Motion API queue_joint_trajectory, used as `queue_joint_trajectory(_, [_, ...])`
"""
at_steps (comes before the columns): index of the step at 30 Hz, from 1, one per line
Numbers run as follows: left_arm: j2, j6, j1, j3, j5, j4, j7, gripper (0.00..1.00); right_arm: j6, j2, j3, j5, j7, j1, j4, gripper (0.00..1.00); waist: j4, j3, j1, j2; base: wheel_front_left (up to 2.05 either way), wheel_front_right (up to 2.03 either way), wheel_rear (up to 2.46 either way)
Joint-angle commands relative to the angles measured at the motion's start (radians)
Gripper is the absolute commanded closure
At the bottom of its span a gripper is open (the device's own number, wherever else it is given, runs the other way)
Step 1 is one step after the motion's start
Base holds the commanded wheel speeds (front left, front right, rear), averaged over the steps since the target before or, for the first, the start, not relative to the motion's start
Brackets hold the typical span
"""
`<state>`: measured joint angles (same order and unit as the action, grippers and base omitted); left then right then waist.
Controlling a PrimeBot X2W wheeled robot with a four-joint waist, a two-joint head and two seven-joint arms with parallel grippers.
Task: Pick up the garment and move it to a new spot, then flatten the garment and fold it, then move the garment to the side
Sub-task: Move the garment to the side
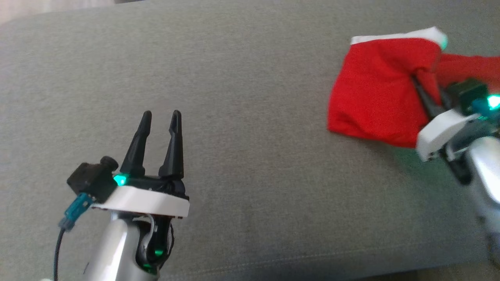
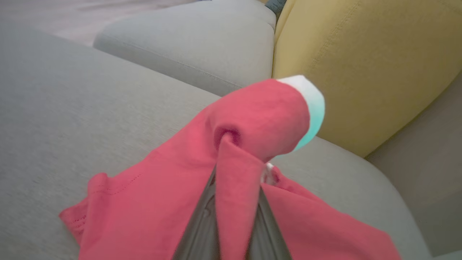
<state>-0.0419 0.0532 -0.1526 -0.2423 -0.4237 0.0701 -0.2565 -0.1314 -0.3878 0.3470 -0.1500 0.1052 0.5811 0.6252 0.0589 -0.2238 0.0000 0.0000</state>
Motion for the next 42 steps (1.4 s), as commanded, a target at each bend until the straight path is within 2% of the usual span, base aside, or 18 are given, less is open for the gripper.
queue_joint_trajectory(1, [-0.008, 0.004, -0.053, 0.038, 0.009, -0.034, -0.005, 0.00, 0.001, -0.059, 0.033, -0.016, -0.027, 0.025, -0.057, 1.00, 0.028, -0.019, 0.0000, 0.0000, 0.00, 0.00, 0.00])
queue_joint_trajectory(7, [-0.008, 0.014, -0.084, 0.035, 0.016, -0.031, -0.005, 0.00, 0.001, -0.283, 0.175, -0.088, -0.144, 0.052, -0.140, 1.00, 0.054, -0.065, 0.0000, 0.0000, 0.00, 0.00, 0.00])
queue_joint_trajectory(10, [-0.008, 0.019, -0.099, 0.037, 0.019, -0.028, -0.005, 0.00, 0.001, -0.373, 0.219, -0.110, -0.177, 0.084, -0.154, 1.00, 0.056, -0.090, 0.0000, 0.0000, 0.00, 0.00, 0.00])
queue_joint_trajectory(13, [-0.008, 0.026, -0.114, 0.037, 0.023, -0.024, -0.005, 0.00, 0.001, -0.447, 0.247, -0.099, -0.201, 0.118, -0.148, 1.00, 0.051, -0.114, 0.0000, 0.0000, 0.00, 0.00, 0.00])
queue_joint_trajectory(17, [-0.008, 0.032, -0.130, 0.044, 0.021, -0.018, -0.005, 0.00, 0.001, -0.511, 0.262, -0.061, -0.244, 0.149, -0.131, 1.00, 0.041, -0.136, 0.0000, 0.0000, 0.00, 0.00, 0.00])
queue_joint_trajectory(22, [-0.008, 0.036, -0.135, 0.056, 0.018, -0.013, -0.005, 0.00, 0.001, -0.517, 0.230, -0.049, -0.278, 0.168, -0.127, 1.00, 0.037, -0.144, 0.0000, 0.0000, 0.00, 0.00, 0.00])
queue_joint_trajectory(29, [-0.008, 0.036, -0.141, 0.058, 0.011, -0.011, -0.005, 0.00, 0.001, -0.479, 0.148, -0.010, -0.290, 0.165, -0.114, 1.00, 0.038, -0.138, 0.0000, 0.0000, 0.00, 0.00, 0.00])
queue_joint_trajectory(36, [-0.008, 0.033, -0.137, 0.051, 0.008, -0.015, -0.005, 0.00, 0.001, -0.462, 0.116, 0.006, -0.293, 0.143, -0.127, 1.00, 0.042, -0.137, 0.0000, 0.0000, 0.00, 0.00, 0.00])
queue_joint_trajectory(38, [-0.008, 0.034, -0.136, 0.056, 0.011, -0.014, -0.005, 0.00, 0.001, -0.450, 0.098, -0.002, -0.303, 0.135, -0.132, 0.53, 0.046, -0.138, 0.0000, 0.0000, 0.00, 0.00, 0.00])
queue_joint_trajectory(39, [-0.008, 0.034, -0.136, 0.058, 0.011, -0.013, -0.005, 0.00, 0.001, -0.447, 0.093, 0.000, -0.305, 0.132, -0.136, 0.19, 0.047, -0.137, 0.0000, 0.0000, 0.00, 0.00, 0.00])
queue_joint_trajectory(40, [-0.008, 0.035, -0.135, 0.060, 0.012, -0.012, -0.005, 0.00, 0.001, -0.443, 0.086, -0.001, -0.308, 0.129, -0.139, 0.00, 0.048, -0.136, 0.0000, 0.0000, 0.00, 0.00, 0.00])
queue_joint_trajectory(42, [-0.008, 0.036, -0.134, 0.062, 0.012, -0.010, -0.005, 0.00, 0.001, -0.432, 0.068, -0.007, -0.316, 0.122, -0.142, 0.00, 0.050, -0.133, 0.0000, 0.0000, 0.00, 0.00, 0.00])
